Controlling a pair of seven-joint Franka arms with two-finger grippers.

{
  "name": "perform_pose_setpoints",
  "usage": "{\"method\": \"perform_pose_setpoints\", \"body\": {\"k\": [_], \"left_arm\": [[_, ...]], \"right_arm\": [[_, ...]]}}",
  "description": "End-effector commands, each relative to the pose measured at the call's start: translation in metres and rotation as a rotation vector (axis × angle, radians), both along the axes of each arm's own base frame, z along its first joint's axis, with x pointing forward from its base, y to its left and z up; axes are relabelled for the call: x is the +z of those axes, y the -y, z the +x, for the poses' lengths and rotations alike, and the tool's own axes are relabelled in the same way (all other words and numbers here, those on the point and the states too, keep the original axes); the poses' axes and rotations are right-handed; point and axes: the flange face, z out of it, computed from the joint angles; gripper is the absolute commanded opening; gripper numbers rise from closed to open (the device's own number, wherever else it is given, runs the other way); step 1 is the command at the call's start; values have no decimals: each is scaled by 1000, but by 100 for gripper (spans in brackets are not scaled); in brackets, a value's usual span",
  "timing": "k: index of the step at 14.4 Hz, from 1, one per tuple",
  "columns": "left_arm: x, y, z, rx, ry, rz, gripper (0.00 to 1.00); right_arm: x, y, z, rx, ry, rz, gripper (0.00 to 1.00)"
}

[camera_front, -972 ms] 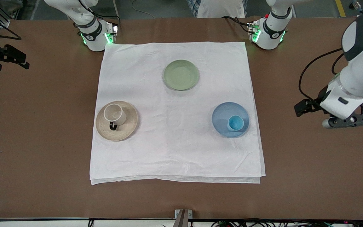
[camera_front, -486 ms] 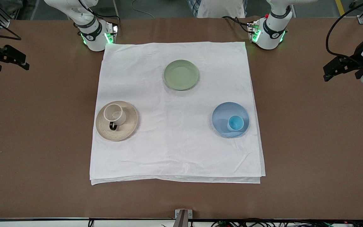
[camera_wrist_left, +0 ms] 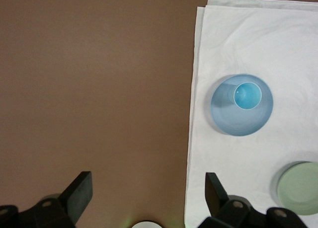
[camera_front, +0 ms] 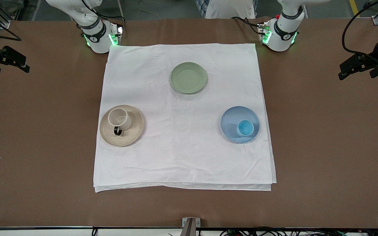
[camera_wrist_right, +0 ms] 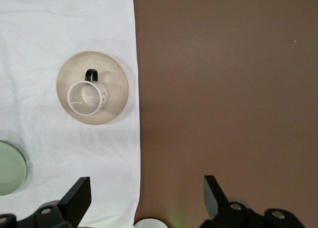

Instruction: Place blue cup in blue plate and white mug in gray plate

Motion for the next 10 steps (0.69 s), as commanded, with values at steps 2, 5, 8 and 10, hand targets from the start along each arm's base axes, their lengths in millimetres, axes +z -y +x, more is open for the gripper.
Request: {"method": "perform_pose_setpoints", "body": {"k": [2, 5, 8, 10], "left_arm": [[-4, 2, -19, -24, -17, -24, 100], [-4, 7, -24, -28, -14, -23, 100], [-5, 7, -22, -27, -14, -23, 100], [-4, 4, -19, -29, -10, -15, 100]], "right_arm": [[16, -4, -3, -11, 25, 14, 100], [17, -4, -3, -9, 25, 15, 100], [13, -2, -7, -10, -10, 16, 100], [12, -1, -8, -9, -19, 15, 100]]}}
